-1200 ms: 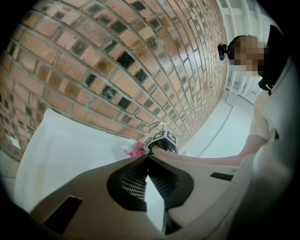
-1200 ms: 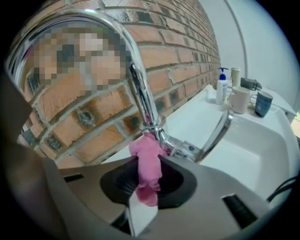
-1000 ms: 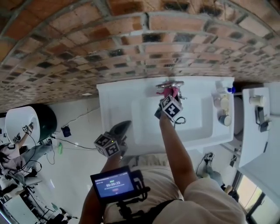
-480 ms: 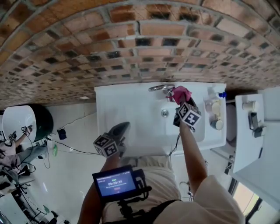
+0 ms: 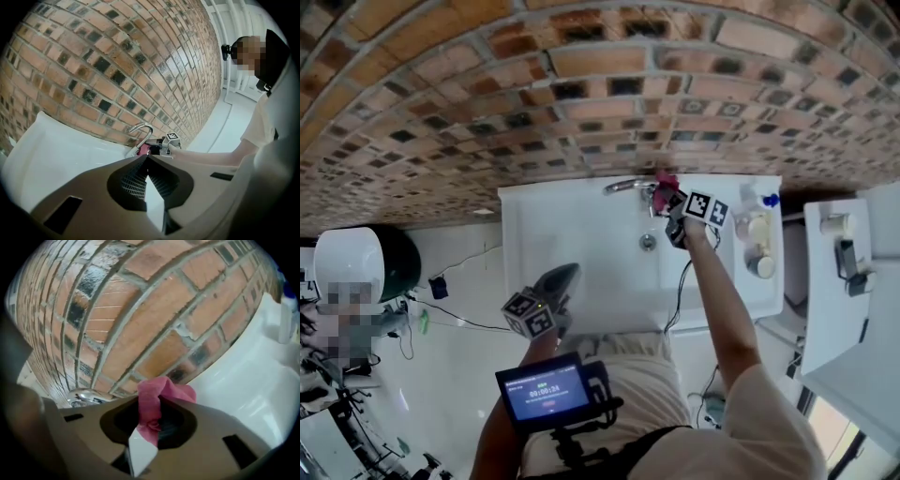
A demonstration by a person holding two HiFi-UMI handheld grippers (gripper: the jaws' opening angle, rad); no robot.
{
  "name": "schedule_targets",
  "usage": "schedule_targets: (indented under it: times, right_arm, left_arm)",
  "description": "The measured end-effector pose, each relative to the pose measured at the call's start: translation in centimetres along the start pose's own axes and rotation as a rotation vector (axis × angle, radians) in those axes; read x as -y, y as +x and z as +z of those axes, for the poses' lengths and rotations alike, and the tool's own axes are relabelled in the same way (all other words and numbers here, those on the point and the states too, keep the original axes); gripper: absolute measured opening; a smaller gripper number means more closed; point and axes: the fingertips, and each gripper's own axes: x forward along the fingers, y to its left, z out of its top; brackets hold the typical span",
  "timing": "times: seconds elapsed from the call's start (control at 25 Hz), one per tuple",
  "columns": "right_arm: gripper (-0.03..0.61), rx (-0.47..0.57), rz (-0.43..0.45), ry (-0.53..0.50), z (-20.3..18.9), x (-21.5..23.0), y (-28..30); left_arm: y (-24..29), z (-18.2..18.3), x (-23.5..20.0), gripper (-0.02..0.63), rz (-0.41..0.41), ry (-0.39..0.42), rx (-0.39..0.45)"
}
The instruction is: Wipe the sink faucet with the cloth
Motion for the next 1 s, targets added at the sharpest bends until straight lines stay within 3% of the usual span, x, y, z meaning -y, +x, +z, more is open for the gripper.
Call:
schedule_targets:
  times: [0.12, 0.4, 0.56, 0.64, 0.88, 1.0]
  right_arm:
    - [0.098, -0.051, 0.076, 0.028, 0.0, 0.1, 0.0]
    - [0.118, -0.107, 0.224, -0.117, 0.0, -1.3, -0.8]
    - [0.164, -0.155, 0.32, -0.359, -0.6, -3.0, -1.8]
    - [0.279, -0.215, 0.375, -0.488, -1.4, -4.0, -2.0]
    - [0.281, -0.419, 0.385, -0.912, -2.9, -4.1, -2.4]
    - [0.281, -0.515, 0.401, -1.071, -3.4, -4.3, -2.5]
  left_arm:
    - [0.0, -0.1, 0.1, 0.006, 0.023, 0.003, 0.008]
    - [0.2, -0.5, -0.1, 0.006, 0.07, -0.014, 0.017]
    - [0.5, -0.7, 0.4, 0.006, 0.074, -0.001, 0.009]
    - [0.5, -0.8, 0.5, 0.006, 0.08, 0.0, 0.008]
    - [0.2, -1.7, 0.4, 0.006, 0.105, -0.013, 0.004]
    - [0.1, -1.8, 0.5, 0.006, 0.114, -0.025, 0.008]
